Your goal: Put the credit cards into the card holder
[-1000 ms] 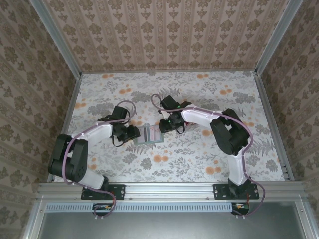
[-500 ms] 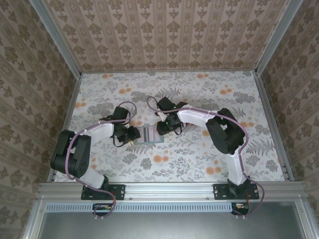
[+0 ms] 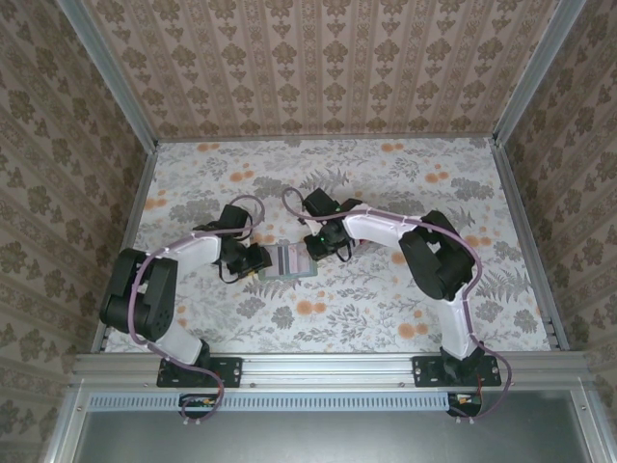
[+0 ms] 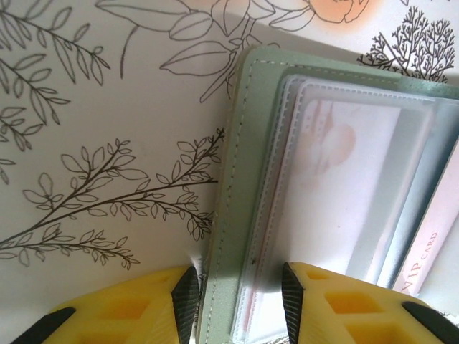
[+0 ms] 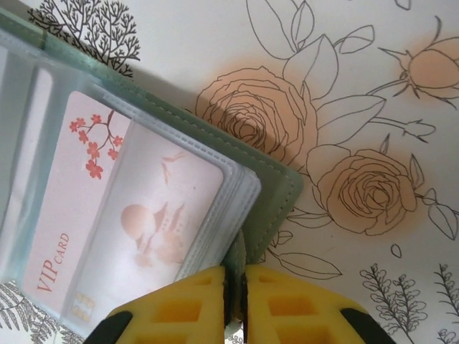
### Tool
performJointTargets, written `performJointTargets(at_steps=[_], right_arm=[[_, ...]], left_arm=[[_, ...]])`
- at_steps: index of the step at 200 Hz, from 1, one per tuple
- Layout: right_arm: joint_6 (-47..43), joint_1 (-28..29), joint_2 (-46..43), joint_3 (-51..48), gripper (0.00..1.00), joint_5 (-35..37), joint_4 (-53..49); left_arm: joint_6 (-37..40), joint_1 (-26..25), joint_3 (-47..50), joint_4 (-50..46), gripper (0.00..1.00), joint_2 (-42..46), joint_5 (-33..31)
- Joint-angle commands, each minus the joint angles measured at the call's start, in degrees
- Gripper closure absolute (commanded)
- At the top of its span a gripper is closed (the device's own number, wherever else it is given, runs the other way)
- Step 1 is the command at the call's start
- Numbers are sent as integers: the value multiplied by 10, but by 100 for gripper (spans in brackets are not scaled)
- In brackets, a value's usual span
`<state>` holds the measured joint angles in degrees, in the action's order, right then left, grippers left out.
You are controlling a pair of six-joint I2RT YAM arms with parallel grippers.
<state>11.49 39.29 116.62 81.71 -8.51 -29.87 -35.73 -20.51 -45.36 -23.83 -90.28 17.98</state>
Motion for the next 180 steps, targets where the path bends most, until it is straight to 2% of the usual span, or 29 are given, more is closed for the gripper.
performJointTargets(at_steps=[1,22,56,110,135,180], right_arm=[[-11,2,-64,-32,93,-12,39],[-20,1,-100,-55,97,-53,71],[-10,-11,-126,-73,97,-135,108],[61,-17,-87,-69,98,-284,204],[102,-13,-68,-63,98,-313,248],[118,11,-21,-18,98,-311,246]], left_arm=[[18,-3,0,29,60,-41,2],[20,-3,-2,32,60,-50,0],[17,-4,-1,42,60,-64,6],[14,-6,-2,53,60,-68,11],[14,-7,0,59,60,-70,13],[1,-4,22,88,61,-53,7]])
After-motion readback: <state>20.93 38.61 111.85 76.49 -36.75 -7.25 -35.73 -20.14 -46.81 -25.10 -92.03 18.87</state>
